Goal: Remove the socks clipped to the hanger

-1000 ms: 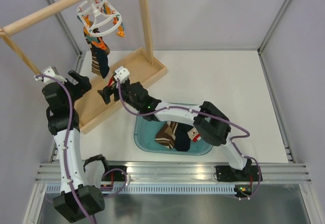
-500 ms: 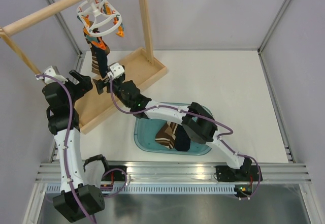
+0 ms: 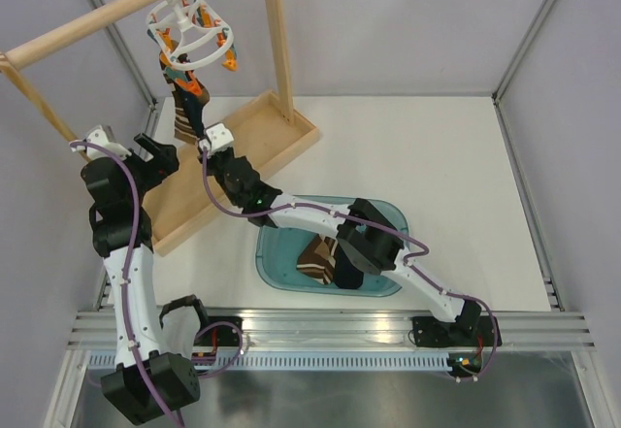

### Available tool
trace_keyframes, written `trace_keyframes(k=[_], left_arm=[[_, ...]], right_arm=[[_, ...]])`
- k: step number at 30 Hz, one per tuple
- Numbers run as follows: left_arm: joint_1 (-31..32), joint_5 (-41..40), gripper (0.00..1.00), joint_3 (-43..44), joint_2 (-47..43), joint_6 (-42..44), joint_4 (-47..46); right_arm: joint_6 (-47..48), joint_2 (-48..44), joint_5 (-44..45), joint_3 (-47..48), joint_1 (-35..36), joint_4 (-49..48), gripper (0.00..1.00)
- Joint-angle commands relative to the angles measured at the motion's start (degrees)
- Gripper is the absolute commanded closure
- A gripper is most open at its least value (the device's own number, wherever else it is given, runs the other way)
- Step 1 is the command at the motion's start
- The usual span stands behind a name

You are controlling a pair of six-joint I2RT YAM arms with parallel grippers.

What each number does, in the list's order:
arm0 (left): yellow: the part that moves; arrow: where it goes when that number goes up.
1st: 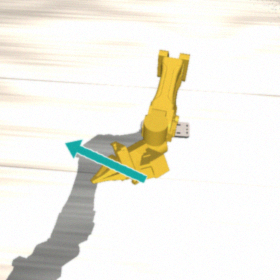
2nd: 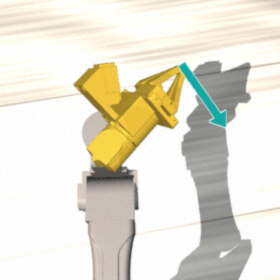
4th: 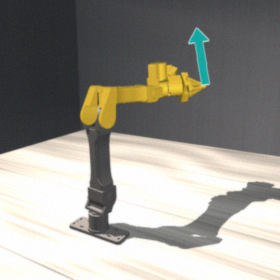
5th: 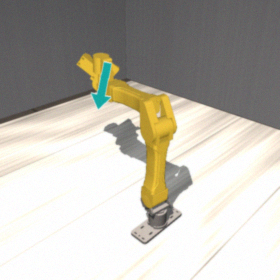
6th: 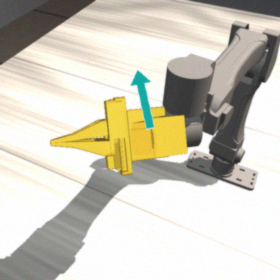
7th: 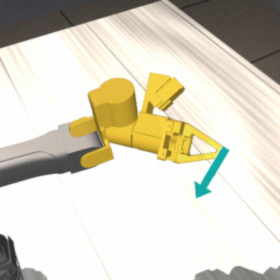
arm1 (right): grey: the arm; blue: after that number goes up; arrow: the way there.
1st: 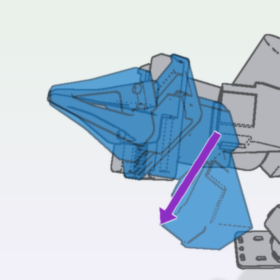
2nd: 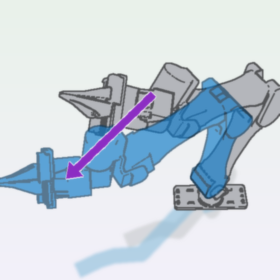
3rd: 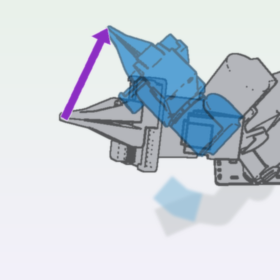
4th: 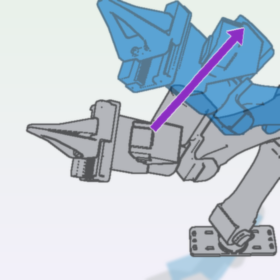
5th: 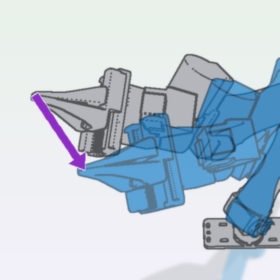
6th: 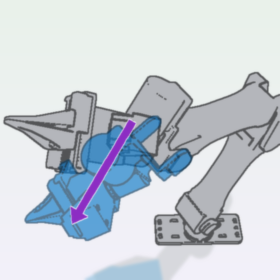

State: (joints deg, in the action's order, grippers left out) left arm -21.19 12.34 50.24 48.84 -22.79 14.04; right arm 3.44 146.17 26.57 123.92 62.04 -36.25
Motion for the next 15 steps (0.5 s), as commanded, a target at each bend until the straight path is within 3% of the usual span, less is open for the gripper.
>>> trace_keyframes(k=[1,2,3,7,15], left_arm=[[-0.26,2.6,0.0,-0.4,-0.15,-1.38,-3.06],[-0.17,3.21,0.0,-0.49,-0.15,-1.3,-3.32],[-0.08,3.39,0.0,-0.49,-0.06,-1.21,-3.49],[0.18,6.02,0.0,-0.58,-0.5,-0.51,-4.46],[1.68,14.11,0.0,-1.02,-0.94,0.81,-8.33]], right_arm=[[0.34,-2.2,2.7,-1.39,-0.69,-2.42,0.76],[0.51,-2.55,2.79,-1.75,-0.69,-2.6,0.84],[0.77,-2.47,3.05,-1.66,-0.78,-2.6,0.86],[1.3,-4.22,3.14,-4.03,-0.96,-3.65,0.89],[1.57,-15.03,2.26,-18.26,-0.96,-7.78,0.98]])
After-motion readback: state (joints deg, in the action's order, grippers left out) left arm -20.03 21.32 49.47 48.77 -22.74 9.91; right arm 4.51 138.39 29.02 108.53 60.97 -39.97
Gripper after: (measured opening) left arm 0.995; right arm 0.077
